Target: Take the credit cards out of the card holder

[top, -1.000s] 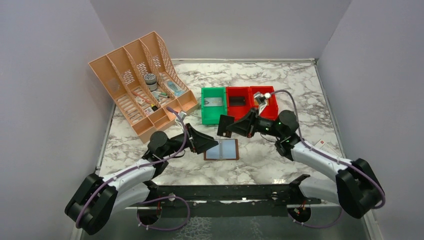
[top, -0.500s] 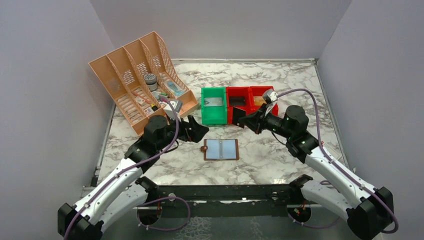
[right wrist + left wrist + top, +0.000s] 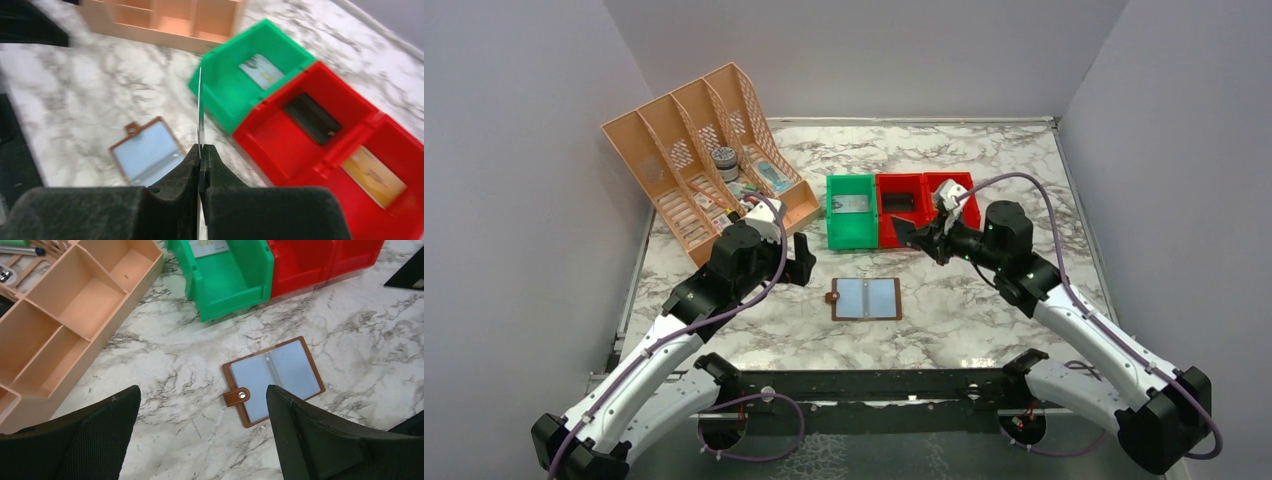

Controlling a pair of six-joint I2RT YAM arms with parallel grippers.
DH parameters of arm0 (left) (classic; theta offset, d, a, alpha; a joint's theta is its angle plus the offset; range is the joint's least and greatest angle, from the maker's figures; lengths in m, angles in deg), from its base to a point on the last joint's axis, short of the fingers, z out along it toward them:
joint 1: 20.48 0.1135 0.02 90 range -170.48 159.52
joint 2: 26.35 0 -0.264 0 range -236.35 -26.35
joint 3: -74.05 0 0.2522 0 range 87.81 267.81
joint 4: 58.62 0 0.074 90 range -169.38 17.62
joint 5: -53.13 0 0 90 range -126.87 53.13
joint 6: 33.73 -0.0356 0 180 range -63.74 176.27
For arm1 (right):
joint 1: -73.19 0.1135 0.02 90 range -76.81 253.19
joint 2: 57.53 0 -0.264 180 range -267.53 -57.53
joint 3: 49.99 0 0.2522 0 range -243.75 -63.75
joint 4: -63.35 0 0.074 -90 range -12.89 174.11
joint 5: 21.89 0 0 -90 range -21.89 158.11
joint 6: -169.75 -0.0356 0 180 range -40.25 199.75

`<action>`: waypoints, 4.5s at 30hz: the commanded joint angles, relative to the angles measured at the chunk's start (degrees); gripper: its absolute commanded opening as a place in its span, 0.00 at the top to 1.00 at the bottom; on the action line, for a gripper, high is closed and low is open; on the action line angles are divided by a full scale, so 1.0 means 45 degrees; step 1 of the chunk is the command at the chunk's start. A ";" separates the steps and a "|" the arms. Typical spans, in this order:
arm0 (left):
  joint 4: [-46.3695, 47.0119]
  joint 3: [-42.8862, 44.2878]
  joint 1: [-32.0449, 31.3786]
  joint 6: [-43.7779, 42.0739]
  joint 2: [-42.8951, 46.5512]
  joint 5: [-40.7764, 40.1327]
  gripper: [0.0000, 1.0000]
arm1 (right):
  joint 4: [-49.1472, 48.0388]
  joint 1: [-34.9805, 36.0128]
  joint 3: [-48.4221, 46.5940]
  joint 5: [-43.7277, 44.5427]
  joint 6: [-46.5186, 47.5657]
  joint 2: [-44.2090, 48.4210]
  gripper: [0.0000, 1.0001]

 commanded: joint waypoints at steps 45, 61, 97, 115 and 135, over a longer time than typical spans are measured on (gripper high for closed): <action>-0.0709 0.0037 -0.0013 -0.0898 -0.0574 -0.2131 0.01 | 0.0486 -0.0295 -0.5306 0.5410 0.9323 -0.9846 0.99; -0.0728 0.0046 -0.0013 -0.0936 -0.0836 -0.2034 0.01 | 0.0753 -0.0295 -0.6119 0.5156 1.0059 -1.0938 0.99; -0.0742 0.0086 -0.0011 -0.1054 -0.1294 -0.1764 0.01 | 0.0532 -0.0362 -0.7262 0.3913 1.3258 -1.3412 0.76; -0.0754 0.0104 -0.0008 -0.1059 -0.1441 -0.1533 0.01 | -0.0119 -0.0530 -0.7361 0.4323 1.2170 -1.3451 0.71; -0.0753 0.0112 -0.0010 -0.1093 -0.1749 -0.1142 0.01 | 0.0678 -0.0590 -0.7642 0.3881 1.1788 -1.3556 0.60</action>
